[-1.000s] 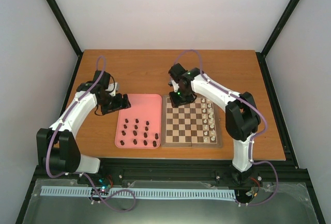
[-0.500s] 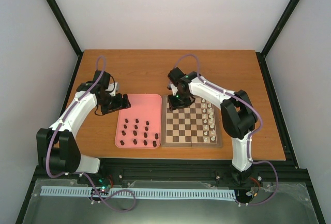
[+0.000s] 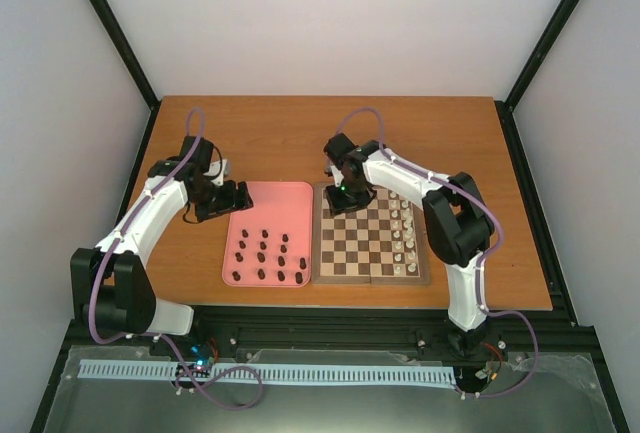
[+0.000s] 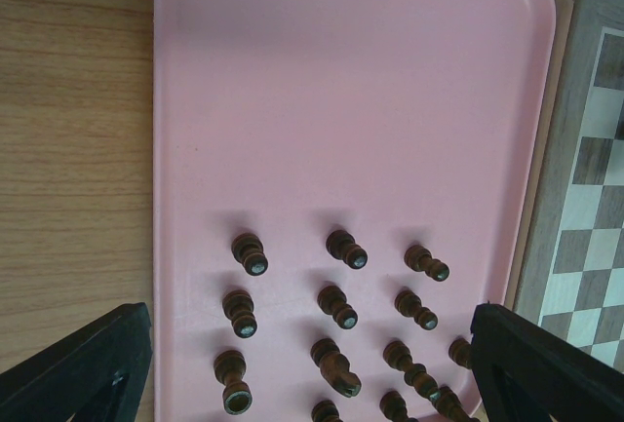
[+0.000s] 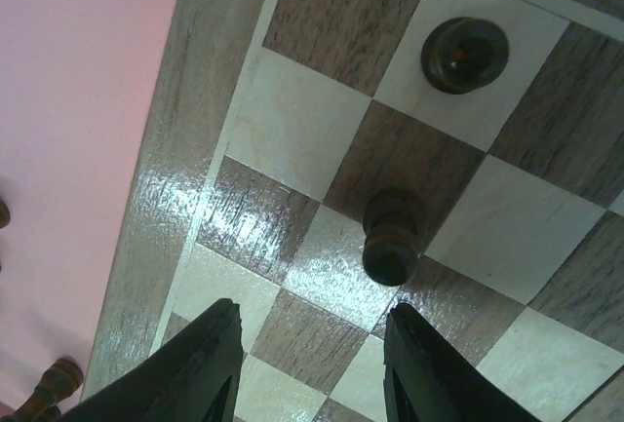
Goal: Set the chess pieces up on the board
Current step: Adjust the chess piece on the chessboard.
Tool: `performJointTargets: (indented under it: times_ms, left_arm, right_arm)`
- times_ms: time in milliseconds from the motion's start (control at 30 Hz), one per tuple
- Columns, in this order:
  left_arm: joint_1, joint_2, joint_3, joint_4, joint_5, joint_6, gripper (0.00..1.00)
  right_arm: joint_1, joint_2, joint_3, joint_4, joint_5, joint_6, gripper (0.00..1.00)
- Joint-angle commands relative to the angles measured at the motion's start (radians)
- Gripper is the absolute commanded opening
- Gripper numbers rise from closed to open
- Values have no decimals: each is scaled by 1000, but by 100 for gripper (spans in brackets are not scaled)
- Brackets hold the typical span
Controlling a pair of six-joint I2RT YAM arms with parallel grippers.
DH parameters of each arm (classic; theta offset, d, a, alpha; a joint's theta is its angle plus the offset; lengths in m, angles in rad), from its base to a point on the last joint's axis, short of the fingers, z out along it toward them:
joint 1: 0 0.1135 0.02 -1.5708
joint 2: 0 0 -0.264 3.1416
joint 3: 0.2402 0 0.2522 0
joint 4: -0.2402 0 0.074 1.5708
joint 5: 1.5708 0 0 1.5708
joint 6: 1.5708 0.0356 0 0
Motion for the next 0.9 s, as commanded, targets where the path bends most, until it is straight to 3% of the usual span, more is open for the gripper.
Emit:
performJointTargets:
  times_ms: [0,600,867]
  left_arm:
    - [2,-6,35,3,1,6,100]
    - [2,-10,33,1,-3,8,100]
    - [2,-10,30,2,-6,9,100]
  right_arm:
    - [-11,24,22,11,20,-3,40]
    - [-11,74,110,-1,34,-24,40]
    - [-11,27,65,-21,34,-19,40]
